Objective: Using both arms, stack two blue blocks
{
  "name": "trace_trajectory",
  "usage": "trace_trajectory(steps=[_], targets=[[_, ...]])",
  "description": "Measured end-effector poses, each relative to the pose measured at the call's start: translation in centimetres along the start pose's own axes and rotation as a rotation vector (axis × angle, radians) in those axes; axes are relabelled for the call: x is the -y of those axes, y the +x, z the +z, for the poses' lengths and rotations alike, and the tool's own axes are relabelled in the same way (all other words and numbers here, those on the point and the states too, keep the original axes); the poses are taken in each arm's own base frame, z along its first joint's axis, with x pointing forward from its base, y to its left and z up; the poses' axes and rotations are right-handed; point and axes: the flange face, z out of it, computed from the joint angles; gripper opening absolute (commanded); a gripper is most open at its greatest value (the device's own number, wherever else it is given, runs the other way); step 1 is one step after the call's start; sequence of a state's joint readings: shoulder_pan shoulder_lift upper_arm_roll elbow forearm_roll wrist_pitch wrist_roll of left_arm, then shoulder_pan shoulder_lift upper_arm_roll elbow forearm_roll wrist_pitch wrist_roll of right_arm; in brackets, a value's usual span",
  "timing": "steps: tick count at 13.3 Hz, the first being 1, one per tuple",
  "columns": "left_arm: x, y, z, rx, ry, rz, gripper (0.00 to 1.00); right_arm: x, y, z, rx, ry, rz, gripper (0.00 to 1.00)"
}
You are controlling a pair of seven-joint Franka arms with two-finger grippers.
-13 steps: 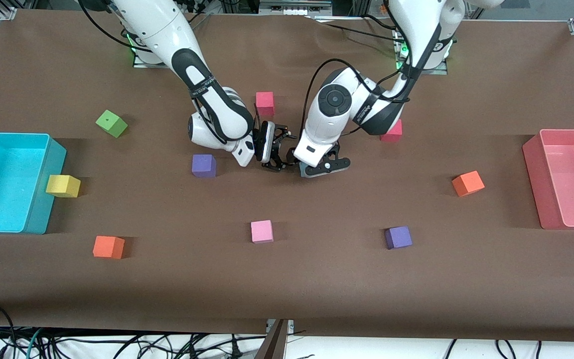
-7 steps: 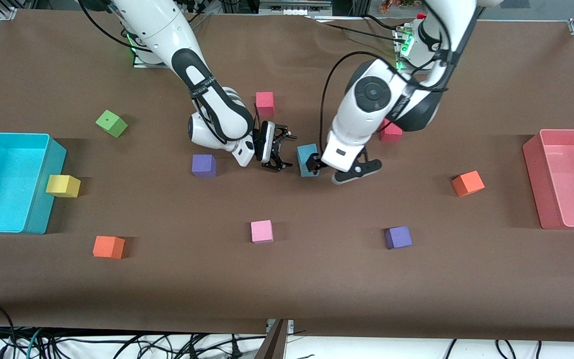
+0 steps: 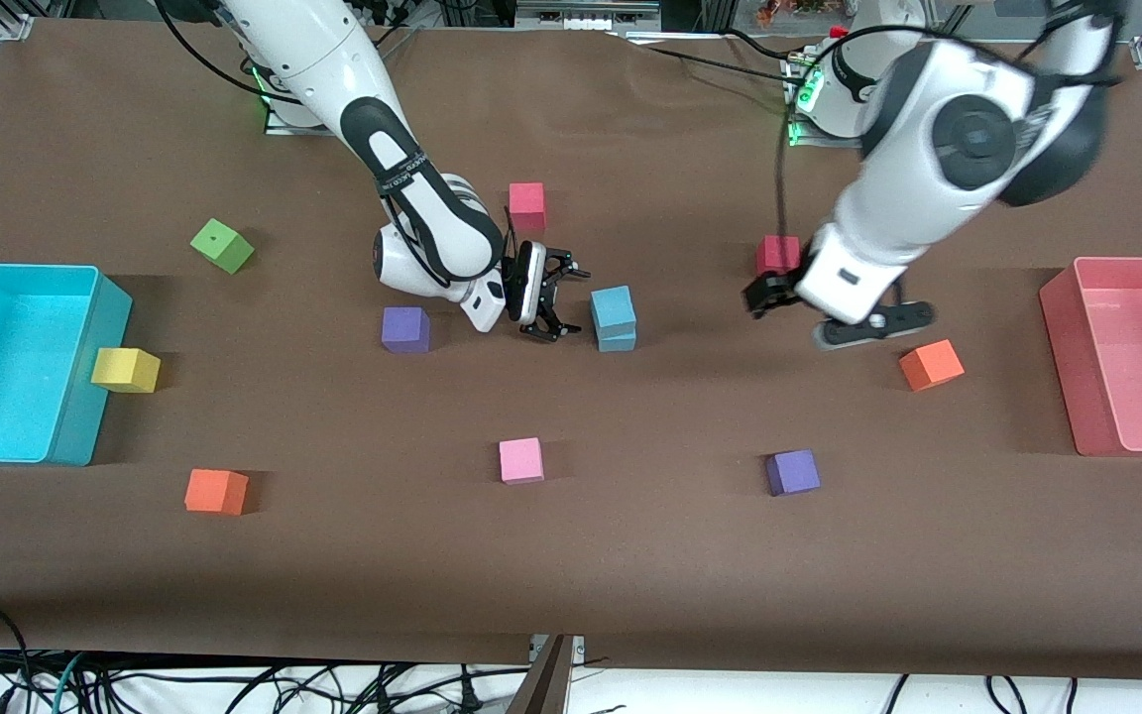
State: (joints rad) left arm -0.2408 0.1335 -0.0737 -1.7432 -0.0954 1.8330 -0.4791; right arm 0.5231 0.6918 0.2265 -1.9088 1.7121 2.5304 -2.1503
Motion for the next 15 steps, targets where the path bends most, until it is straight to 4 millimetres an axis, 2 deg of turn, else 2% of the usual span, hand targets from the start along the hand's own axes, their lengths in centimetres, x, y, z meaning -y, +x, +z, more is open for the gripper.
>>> trace_trajectory(steps=[3,5,7,9,11,15], targets=[[7.2,1.2,-3.5,0.005,0.004,0.112,1.0,0.0,0.0,0.0,0.001,0.0,0.0,1.0],[11.3,2.1,-4.8,-0.005,0.0,0.175,1.0,-0.1,0.0,-0.2,0.0,-0.003,0.0,1.0],[14.7,2.5,-5.5,-0.002,0.02,0.207,1.0,-0.5,0.3,-1.3,-0.002,-0.02,-0.003,1.0],[15.8,2.6,-6.0,-0.01,0.073,0.234,1.0,-0.5,0.7,-3.4,-0.001,-0.041,-0.007,1.0],[15.4,2.4,-6.1,-0.015,0.088,0.248,1.0,-0.3,1.4,-5.9,0.001,-0.068,-0.018,1.0],[15.0,2.3,-6.1,-0.015,0.089,0.256,1.0,-0.3,3.5,-13.1,-0.021,-0.161,0.006,1.0]])
